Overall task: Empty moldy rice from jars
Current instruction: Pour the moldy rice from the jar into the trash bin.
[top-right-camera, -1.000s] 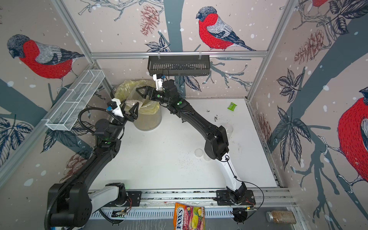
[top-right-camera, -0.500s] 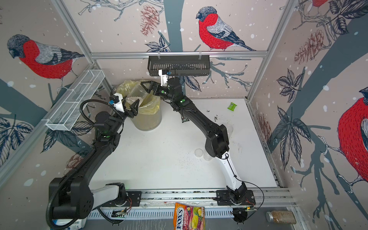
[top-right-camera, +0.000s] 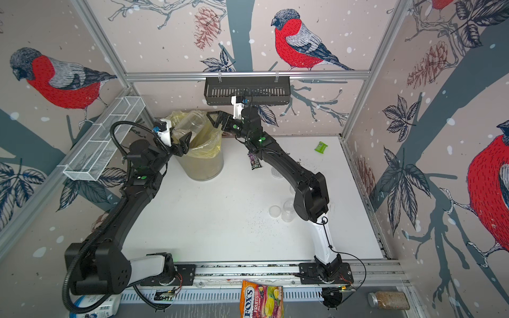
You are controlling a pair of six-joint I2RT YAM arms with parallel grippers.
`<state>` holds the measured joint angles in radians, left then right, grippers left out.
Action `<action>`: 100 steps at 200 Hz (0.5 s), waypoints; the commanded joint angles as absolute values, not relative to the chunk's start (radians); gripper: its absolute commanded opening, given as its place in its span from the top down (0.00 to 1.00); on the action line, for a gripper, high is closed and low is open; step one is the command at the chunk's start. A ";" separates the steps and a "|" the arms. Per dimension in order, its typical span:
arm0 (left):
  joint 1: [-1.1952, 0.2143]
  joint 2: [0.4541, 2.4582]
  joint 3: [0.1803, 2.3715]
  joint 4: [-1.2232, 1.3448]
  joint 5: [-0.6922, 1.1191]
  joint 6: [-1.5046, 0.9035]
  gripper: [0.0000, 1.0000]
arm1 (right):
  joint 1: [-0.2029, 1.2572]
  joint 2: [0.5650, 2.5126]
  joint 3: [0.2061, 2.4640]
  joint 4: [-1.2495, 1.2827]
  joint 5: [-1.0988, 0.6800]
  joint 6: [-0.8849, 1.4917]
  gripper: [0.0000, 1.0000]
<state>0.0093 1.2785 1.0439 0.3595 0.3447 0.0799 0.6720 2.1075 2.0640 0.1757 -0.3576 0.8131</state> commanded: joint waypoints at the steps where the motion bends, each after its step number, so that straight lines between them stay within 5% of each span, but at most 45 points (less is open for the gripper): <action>1: 0.011 1.294 1.109 0.252 0.339 0.143 0.67 | 0.663 2.050 1.993 0.251 -0.339 0.785 0.00; 100: 0.025 1.487 1.511 -0.299 0.285 0.341 0.68 | 0.592 1.769 1.595 0.379 -0.350 0.791 0.00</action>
<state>0.0223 1.4357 1.4097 -0.1341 0.3092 0.2623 0.6044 1.8137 1.6478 0.3088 -0.3401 0.8040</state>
